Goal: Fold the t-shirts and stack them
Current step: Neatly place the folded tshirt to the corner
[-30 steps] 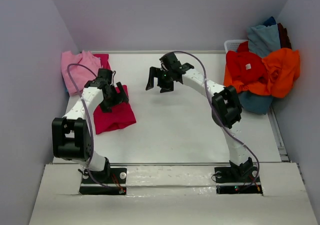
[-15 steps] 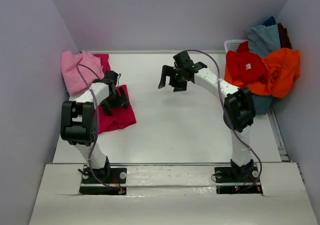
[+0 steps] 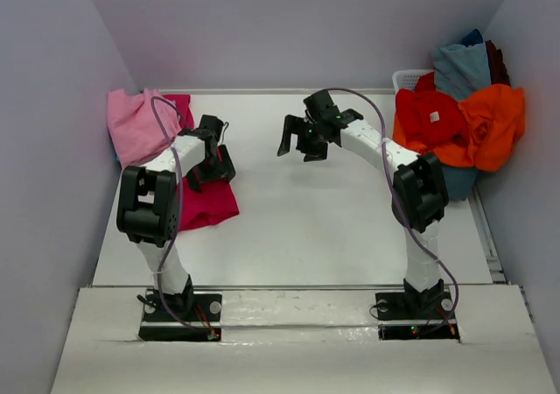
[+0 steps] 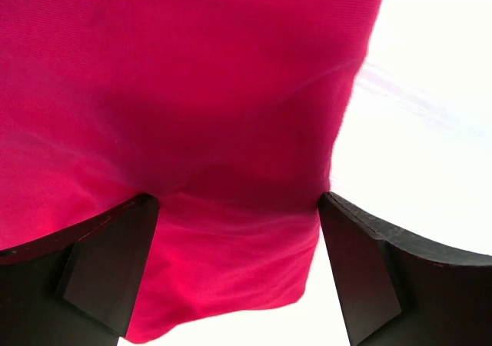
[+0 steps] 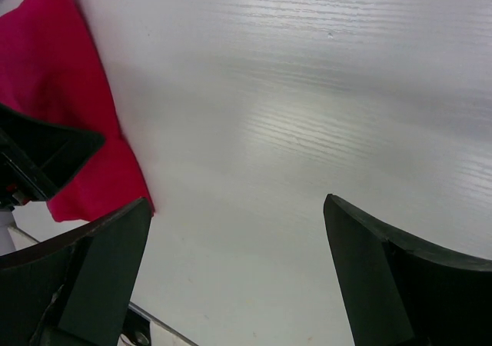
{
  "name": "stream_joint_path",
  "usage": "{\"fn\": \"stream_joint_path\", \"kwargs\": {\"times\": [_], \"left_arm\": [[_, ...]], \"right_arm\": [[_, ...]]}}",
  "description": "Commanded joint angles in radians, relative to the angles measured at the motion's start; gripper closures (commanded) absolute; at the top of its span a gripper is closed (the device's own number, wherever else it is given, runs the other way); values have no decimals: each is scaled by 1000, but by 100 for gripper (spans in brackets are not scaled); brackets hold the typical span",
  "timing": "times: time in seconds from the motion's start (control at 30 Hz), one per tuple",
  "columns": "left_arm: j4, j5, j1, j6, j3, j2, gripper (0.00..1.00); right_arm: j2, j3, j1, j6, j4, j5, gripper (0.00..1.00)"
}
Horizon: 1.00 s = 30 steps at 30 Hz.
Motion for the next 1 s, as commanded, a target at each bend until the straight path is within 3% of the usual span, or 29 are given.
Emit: {"fn": "stream_joint_path", "kwargs": {"times": [0.0, 0.2, 0.5, 0.73, 0.83, 0.97], "left_arm": [[-37, -48, 4, -11, -34, 41, 1], [-44, -79, -7, -25, -47, 71, 1], [-138, -220, -73, -20, 63, 169, 1], [-138, -230, -73, -20, 26, 207, 2], [-127, -197, -73, -22, 2, 207, 10], [-109, -139, -73, -27, -29, 207, 30]], "right_arm": [[-30, 17, -4, -6, 23, -27, 0], [-41, 15, -13, -5, 26, -29, 0], [-67, -19, -13, 6, 51, -35, 0], [-63, -16, -13, 3, 56, -50, 0], [-59, -20, -23, 3, 59, -58, 0], [-59, -28, -23, 1, 62, -65, 0]]}}
